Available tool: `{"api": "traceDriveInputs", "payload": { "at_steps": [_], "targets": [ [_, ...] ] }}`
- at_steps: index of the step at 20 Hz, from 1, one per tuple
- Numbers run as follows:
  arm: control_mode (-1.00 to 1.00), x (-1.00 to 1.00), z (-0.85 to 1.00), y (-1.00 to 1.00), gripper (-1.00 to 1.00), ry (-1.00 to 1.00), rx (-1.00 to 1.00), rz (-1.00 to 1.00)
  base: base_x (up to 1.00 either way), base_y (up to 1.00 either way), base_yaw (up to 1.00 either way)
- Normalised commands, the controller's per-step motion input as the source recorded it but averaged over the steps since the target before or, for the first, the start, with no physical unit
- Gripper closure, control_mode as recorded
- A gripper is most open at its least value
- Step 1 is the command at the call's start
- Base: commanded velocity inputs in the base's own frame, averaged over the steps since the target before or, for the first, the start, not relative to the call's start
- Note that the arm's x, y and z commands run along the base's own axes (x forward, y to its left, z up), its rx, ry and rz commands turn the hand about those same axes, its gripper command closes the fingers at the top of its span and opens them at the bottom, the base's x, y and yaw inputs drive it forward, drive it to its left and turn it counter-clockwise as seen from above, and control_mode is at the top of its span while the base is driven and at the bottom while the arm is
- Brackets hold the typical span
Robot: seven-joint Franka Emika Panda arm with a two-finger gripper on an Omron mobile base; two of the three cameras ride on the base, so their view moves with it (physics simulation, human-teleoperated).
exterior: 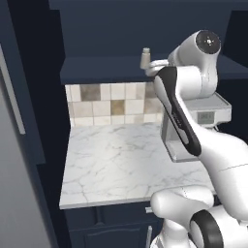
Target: Move the shaker and mustard from the cabinet to the dining counter.
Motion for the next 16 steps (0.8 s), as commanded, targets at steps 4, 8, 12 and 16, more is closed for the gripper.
{"api": "traceDriveInputs", "payload": {
  "at_steps": [4, 8, 12, 16],
  "targets": [
    [-1.00, 0.56, 0.00, 0.00, -1.00, 0.00, 0.00, 0.00, 0.00, 0.00, 0.00],
    [-1.00, 0.51, 0.00, 0.00, -1.00, 0.00, 0.00, -0.02, 0.00, 0.00, 0.00],
    [-1.00, 0.50, 0.00, 0.02, -1.00, 0.01, 0.00, -0.02, 0.00, 0.00, 0.00],
    [-1.00, 0.44, 0.00, 0.09, -1.00, 0.04, 0.00, -0.02, 0.00, 0.00, 0.00]
  ]
}}
